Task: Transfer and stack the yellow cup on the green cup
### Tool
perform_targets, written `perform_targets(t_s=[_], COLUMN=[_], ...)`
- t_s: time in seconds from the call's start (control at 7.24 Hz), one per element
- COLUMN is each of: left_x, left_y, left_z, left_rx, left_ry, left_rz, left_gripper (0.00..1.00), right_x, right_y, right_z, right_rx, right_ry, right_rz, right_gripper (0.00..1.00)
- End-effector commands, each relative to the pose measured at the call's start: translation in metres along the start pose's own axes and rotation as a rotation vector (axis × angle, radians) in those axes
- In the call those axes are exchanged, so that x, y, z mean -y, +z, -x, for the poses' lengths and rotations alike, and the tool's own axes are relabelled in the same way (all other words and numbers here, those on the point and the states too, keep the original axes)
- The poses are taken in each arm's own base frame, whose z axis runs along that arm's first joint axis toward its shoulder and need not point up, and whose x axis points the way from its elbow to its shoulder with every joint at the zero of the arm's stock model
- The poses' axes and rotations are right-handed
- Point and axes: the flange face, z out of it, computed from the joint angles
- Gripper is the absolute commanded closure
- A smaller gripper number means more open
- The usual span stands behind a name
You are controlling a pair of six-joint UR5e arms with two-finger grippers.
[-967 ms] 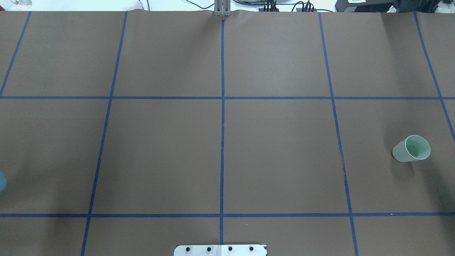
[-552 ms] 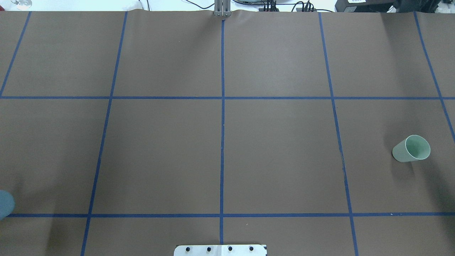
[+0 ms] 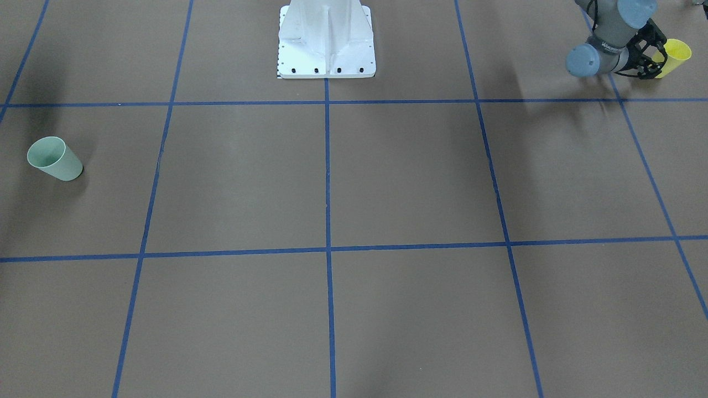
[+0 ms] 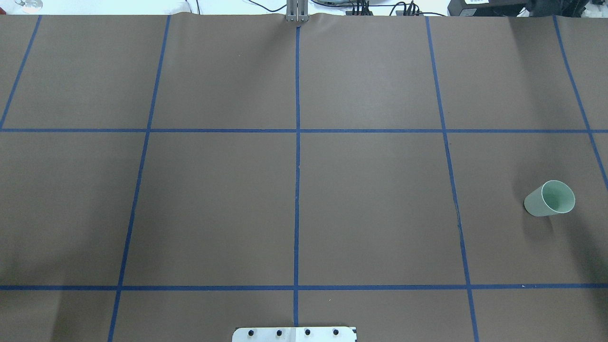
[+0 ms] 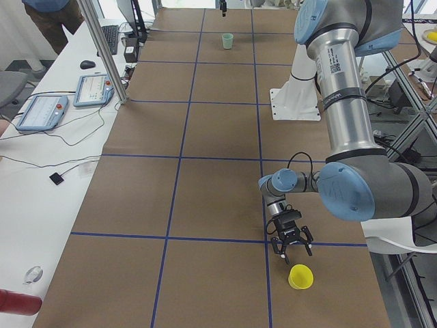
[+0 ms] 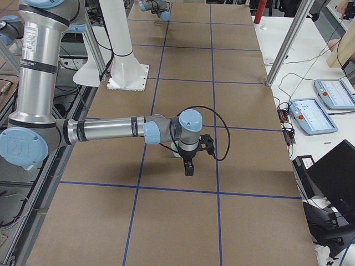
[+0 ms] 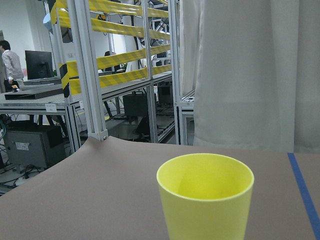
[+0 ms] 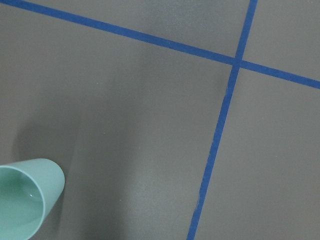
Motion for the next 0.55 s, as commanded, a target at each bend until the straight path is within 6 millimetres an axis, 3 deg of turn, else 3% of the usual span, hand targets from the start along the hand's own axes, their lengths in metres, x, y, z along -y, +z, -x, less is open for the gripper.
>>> perform_targets(t_s=[0.0,0.41], left_x=[-0.0055,0.0021], left_y=[-0.0029,0.0068], left_z=[0.0097,0.0078], left_rx=[-0.015,-0.021], left_ry=[0.030,0.028], left_rz=[0.004,-0.023], left_gripper=[0.05,0.05], right_x=[-0.0018,-0.0065], right_y=[0.0002,0.0036], right_z=[-0.0007,-0.0026], right_rx=[0.002,0.005], right_ry=[0.004,0.010], right_rz=[0.001,0.011], right_gripper=[0.00,0.00])
